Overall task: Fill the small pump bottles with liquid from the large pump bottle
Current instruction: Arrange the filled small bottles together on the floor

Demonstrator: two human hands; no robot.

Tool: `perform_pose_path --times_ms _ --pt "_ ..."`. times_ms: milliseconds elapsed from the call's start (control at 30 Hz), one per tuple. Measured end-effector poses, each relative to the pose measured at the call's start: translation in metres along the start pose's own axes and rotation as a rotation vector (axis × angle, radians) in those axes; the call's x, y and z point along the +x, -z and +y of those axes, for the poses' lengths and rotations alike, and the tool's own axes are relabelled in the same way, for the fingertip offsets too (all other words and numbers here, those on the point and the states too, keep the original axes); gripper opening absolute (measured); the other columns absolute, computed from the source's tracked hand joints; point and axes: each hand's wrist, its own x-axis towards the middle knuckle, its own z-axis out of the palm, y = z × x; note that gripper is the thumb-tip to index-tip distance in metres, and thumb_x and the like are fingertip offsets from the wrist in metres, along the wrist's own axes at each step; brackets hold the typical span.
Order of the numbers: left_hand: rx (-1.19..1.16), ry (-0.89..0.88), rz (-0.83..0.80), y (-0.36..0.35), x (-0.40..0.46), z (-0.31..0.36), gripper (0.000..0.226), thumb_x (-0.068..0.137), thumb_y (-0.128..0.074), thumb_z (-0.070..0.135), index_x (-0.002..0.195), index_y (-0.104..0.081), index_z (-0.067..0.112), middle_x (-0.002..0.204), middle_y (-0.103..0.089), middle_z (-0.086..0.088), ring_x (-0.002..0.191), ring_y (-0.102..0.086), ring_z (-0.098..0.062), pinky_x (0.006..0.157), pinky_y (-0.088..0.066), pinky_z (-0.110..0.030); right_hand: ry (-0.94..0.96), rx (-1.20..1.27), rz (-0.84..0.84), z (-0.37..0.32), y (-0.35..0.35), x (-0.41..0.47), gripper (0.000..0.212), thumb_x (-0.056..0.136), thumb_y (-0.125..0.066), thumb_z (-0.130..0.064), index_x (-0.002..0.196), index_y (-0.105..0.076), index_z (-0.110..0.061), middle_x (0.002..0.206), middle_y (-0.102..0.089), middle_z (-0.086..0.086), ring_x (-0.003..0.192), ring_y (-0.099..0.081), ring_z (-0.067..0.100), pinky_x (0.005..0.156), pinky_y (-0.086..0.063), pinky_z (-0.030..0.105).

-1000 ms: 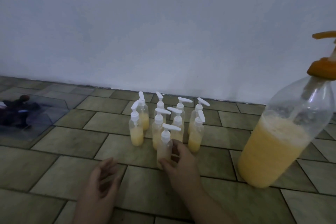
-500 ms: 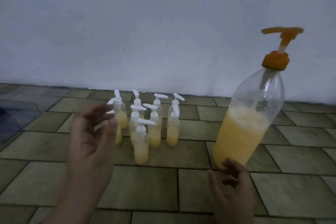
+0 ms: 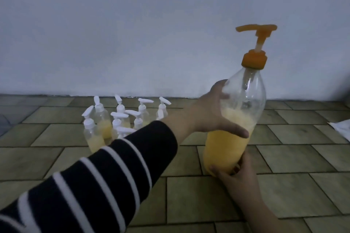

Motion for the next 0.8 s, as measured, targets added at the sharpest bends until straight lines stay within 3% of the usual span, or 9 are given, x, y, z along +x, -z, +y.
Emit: perform_pose_path --times_ms 100,233,300,400,533,800 --pt "0.01 -0.022 0.047 -0.006 0.008 -0.006 0.11 0.058 -0.089 0.029 0.139 -0.015 0.034 0.133 -0.047 0.003 0.118 -0.048 -0.017 0.088 -0.045 -0.029 0.01 -0.042 0.045 -0.002 -0.004 0.003 0.091 0.059 -0.086 -0.038 0.133 -0.034 -0.025 0.109 -0.046 -0.011 0.099 -0.044 0.011 0.077 -0.041 0.031" --pt "0.027 0.01 0.054 0.008 0.014 -0.014 0.105 0.058 -0.089 0.027 0.136 -0.018 0.033 0.128 -0.048 0.001 0.115 -0.05 -0.02 0.089 -0.049 -0.033 0.048 -0.058 0.015 -0.009 -0.015 0.013 0.094 0.06 -0.085 -0.036 0.137 -0.033 -0.023 0.113 -0.044 -0.013 0.105 -0.044 0.011 0.081 -0.041 0.03" --pt "0.042 0.032 0.075 0.017 0.016 -0.019 0.104 0.059 -0.088 0.026 0.135 -0.017 0.033 0.128 -0.047 0.001 0.115 -0.05 -0.021 0.088 -0.05 -0.034 0.05 -0.075 -0.005 -0.014 -0.025 0.02 0.094 0.061 -0.085 -0.037 0.138 -0.032 -0.022 0.117 -0.048 -0.009 0.111 -0.046 0.016 0.082 -0.042 0.032" --pt "0.079 0.089 0.098 0.027 0.02 -0.022 0.102 0.06 -0.087 0.024 0.134 -0.018 0.03 0.125 -0.045 0.002 0.11 -0.049 -0.02 0.081 -0.047 -0.029 0.027 -0.106 -0.013 -0.02 -0.041 0.028 0.101 0.061 -0.084 -0.039 0.142 -0.026 -0.024 0.134 -0.045 -0.004 0.124 -0.043 0.022 0.095 -0.042 0.042" --pt "0.114 0.145 0.106 0.042 0.026 -0.022 0.101 0.06 -0.087 0.021 0.135 -0.02 0.023 0.129 -0.046 -0.001 0.104 -0.047 -0.017 0.078 -0.044 -0.027 0.019 -0.146 -0.014 -0.026 -0.053 0.036 0.099 0.062 -0.083 -0.04 0.141 -0.025 -0.024 0.137 -0.043 -0.002 0.125 -0.042 0.023 0.096 -0.041 0.04" --pt "0.093 0.197 0.125 0.054 0.02 -0.023 0.107 0.054 -0.09 0.021 0.137 -0.022 0.023 0.131 -0.047 -0.002 0.114 -0.048 -0.022 0.092 -0.048 -0.037 0.049 -0.129 -0.07 -0.034 -0.058 0.041 0.1 0.062 -0.084 -0.036 0.141 -0.024 -0.025 0.136 -0.043 -0.003 0.125 -0.041 0.022 0.095 -0.04 0.038"
